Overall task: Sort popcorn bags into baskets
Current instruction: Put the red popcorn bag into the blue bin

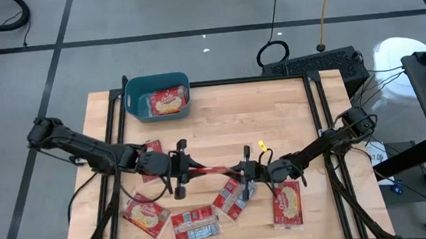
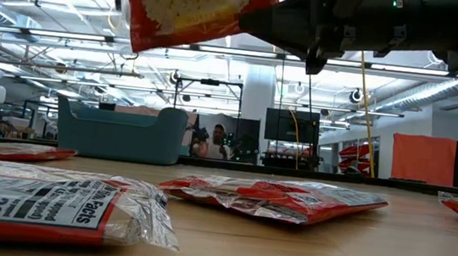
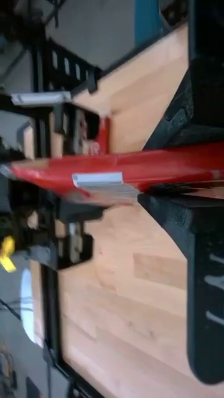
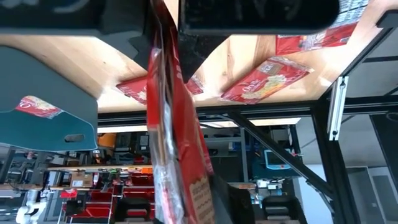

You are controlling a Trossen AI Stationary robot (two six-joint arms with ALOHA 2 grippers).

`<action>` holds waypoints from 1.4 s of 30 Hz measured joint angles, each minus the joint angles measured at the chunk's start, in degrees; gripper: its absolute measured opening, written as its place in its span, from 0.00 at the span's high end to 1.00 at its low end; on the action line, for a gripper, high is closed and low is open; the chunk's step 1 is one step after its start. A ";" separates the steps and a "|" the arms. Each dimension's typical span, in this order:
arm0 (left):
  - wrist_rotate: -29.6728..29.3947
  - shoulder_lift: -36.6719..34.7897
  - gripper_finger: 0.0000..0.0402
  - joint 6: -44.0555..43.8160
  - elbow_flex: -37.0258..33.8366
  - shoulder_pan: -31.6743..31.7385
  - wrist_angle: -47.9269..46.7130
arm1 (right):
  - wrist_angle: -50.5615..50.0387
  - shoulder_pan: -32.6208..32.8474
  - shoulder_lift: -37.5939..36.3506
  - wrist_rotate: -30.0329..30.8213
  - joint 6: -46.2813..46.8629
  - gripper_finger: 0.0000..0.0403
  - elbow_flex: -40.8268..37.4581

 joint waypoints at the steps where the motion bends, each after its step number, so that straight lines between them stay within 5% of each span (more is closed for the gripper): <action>1: -0.17 0.24 0.78 0.05 -0.02 0.23 -0.26 | -0.04 0.00 0.00 0.11 0.02 1.00 0.00; 14: 2.70 0.56 0.78 1.57 -0.01 2.96 -0.23 | -2.25 -1.31 0.00 0.07 3.58 1.00 -0.03; 23: 3.56 0.95 0.65 2.78 0.02 6.48 -6.38 | -3.14 -1.75 0.00 0.20 4.56 1.00 -0.02; 42: 10.90 2.12 0.68 7.15 2.84 14.99 -14.39 | -6.77 -5.56 0.00 2.87 9.01 1.00 0.00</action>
